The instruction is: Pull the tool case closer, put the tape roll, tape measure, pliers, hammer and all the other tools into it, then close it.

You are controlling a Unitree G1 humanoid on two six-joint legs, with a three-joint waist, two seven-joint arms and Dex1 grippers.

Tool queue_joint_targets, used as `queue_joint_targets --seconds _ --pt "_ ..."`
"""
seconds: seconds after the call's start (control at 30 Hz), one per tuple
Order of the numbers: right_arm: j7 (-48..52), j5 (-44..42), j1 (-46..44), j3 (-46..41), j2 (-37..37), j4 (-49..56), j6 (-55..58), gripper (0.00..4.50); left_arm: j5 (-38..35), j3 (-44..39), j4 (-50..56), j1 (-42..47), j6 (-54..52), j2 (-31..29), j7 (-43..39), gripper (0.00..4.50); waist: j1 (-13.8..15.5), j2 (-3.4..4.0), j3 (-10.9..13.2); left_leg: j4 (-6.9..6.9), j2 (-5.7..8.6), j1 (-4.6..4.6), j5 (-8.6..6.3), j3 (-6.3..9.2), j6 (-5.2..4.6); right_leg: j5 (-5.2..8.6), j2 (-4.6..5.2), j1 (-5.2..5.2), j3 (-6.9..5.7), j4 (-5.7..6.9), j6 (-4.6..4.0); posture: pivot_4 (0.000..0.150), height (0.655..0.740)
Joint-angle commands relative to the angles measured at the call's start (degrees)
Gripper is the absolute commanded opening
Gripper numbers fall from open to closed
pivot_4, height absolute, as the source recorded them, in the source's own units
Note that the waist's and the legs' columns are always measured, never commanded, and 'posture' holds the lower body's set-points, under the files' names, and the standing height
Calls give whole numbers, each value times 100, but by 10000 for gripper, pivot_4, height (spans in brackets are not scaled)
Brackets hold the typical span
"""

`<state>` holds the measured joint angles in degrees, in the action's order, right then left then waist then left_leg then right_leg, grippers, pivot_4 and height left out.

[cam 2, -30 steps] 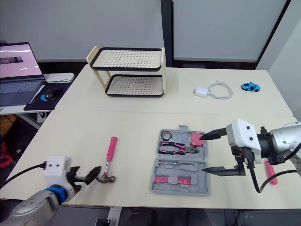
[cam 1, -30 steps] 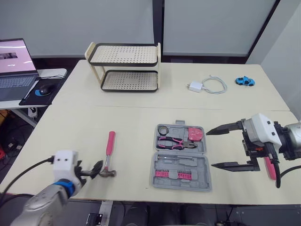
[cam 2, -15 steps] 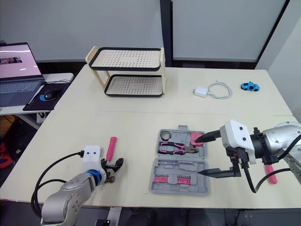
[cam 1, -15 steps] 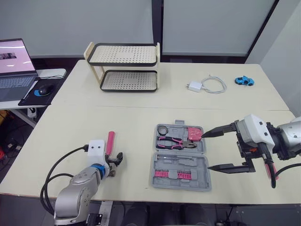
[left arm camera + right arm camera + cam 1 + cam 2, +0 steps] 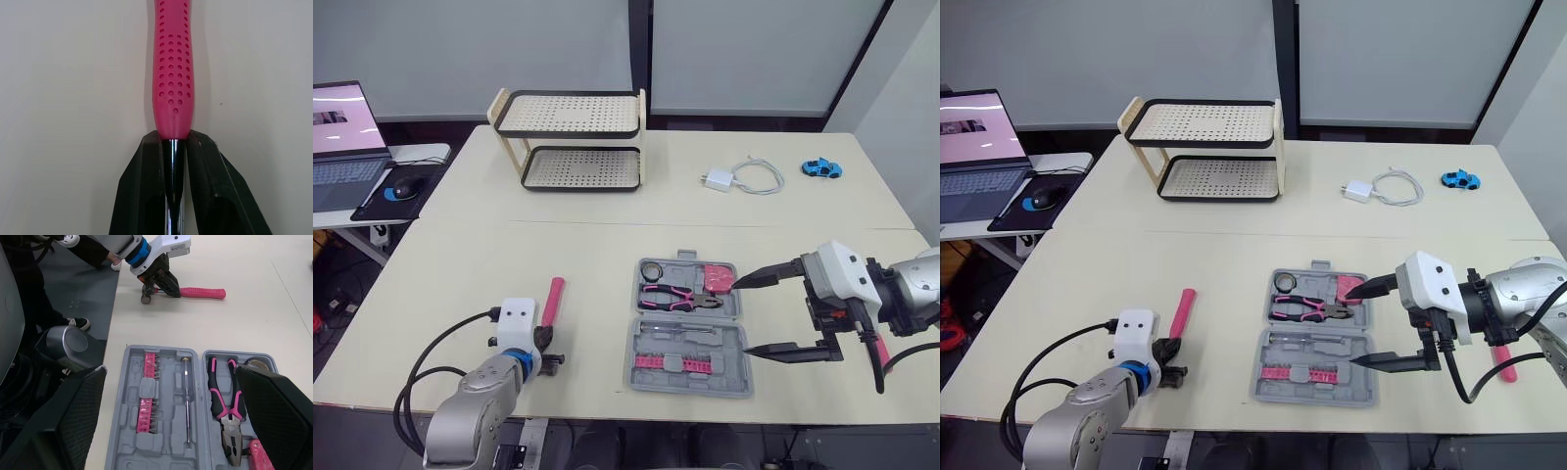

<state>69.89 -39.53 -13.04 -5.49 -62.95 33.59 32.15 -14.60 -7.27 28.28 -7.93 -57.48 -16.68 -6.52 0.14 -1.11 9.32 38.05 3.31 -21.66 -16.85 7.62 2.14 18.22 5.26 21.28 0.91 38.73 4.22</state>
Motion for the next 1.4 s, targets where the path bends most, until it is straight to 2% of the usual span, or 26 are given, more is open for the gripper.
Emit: queue_joint_targets --seconds 0.03,0.43,0.87,0.9,1.1,1.23,1.27,1.4 --pt "17 -93 -18 -182 -72 156 39 45000 -69 265 410 -136 -204 2 -98 3297 1 0 0 0 0 0 0 0 0 0 0 0 0 -1 0 1500 7400" --pt "188 -113 -80 -214 -194 132 140 45000 8 639 433 287 -491 420 120 3296 30 -2 2 2 1 -4 -1 2 -1 0 0 0 -3 0 0 1500 7400" --pt "202 -108 -32 -289 -250 157 208 45000 41 685 260 302 -549 423 68 3296 32 -2 1 1 1 -4 -1 2 -2 0 0 1 -3 0 0 1500 7400" --pt "201 -103 -26 -297 -249 160 208 45000 15 659 290 306 -562 428 47 10749 33 -3 2 1 1 -4 -1 2 -2 0 0 1 -3 0 0 1500 7400" --pt "166 -62 17 -321 -204 183 174 45000 -176 467 746 261 -759 165 -193 28877 25 -3 2 1 -1 -4 -1 3 -2 0 -1 1 -4 0 0 1500 7400" --pt "35 -46 110 -420 -152 235 150 45000 -579 58 1283 157 -1109 -515 -794 42333 8 -4 2 0 -2 -5 -1 2 -2 0 -2 5 -2 0 0 1500 7400" --pt "2 -41 120 -430 -150 242 158 45000 -655 -4 1329 148 -1141 -634 -904 44859 7 -3 3 0 -2 -6 0 3 -1 0 -2 5 -3 1 0 1500 7400" --pt "-202 11 297 -550 -89 377 132 45000 -989 -397 1272 91 -546 -1617 -1970 44859 -4 -3 3 0 -2 -7 -1 5 -1 0 -1 4 -6 -1 0 1500 7400"
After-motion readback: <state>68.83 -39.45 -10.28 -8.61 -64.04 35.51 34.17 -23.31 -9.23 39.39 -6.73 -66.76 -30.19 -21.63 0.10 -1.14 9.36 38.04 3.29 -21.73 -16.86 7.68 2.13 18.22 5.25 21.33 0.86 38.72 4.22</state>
